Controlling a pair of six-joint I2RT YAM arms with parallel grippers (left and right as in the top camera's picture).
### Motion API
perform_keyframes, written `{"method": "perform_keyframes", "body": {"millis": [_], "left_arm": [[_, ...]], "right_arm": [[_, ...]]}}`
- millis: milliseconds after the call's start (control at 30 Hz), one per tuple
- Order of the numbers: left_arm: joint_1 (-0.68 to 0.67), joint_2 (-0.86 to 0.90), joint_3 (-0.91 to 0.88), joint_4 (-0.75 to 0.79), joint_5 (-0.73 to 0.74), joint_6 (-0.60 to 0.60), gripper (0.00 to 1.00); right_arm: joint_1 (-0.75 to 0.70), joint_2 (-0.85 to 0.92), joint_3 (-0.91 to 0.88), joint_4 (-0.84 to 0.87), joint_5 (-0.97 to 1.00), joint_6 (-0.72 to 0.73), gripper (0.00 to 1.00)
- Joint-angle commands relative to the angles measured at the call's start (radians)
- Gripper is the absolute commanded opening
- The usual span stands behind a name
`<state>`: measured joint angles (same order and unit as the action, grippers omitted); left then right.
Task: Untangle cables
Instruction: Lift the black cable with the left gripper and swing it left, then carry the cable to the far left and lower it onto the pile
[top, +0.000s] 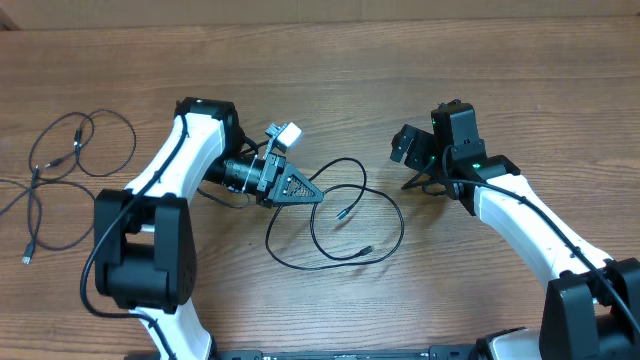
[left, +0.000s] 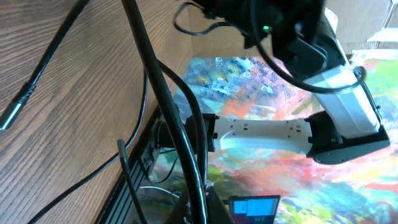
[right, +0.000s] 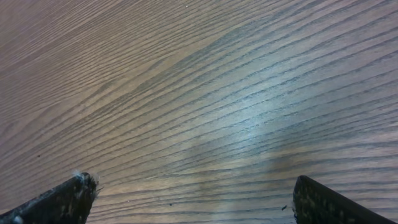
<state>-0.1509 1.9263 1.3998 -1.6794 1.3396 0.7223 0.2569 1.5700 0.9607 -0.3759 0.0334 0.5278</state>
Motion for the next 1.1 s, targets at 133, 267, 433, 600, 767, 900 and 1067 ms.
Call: {"method": "perform_keyframes", "body": {"millis": [133, 267, 433, 600, 767, 900, 1067], "left_arm": [[0.003, -0.036, 0.001, -0.011, 0.077, 0.172, 0.04], [0.015, -0.036, 0.001, -0.010, 0.075, 0.172, 0.04], [0.061, -0.036, 0.001, 0.030, 0.113, 0.172, 0.04], [0.163, -0.036, 0.013, 0.039, 0.242, 0.168, 0.04], [0.309, -0.036, 0.079, 0.027, 0.242, 0.127, 0.04], [0.434, -0.036, 0.161, 0.027, 0.242, 0.034, 0.04], [0.572, -0.036, 0.306, 0.036, 0.241, -0.025, 0.04]], "right_arm": [[0.003, -0.001, 0.001, 0.007, 0.010, 0.002, 1.00], [0.003, -0.001, 0.001, 0.007, 0.010, 0.002, 1.00], [0.003, -0.001, 0.001, 0.006, 0.010, 0.002, 1.00], [0.003, -0.001, 0.001, 0.006, 0.010, 0.002, 1.00], [0.003, -0.001, 0.001, 0.007, 0.010, 0.002, 1.00], [0.003, -0.001, 0.001, 0.006, 0.010, 0.002, 1.00], [0.003, -0.001, 0.001, 0.007, 0.010, 0.002, 1.00]]}}
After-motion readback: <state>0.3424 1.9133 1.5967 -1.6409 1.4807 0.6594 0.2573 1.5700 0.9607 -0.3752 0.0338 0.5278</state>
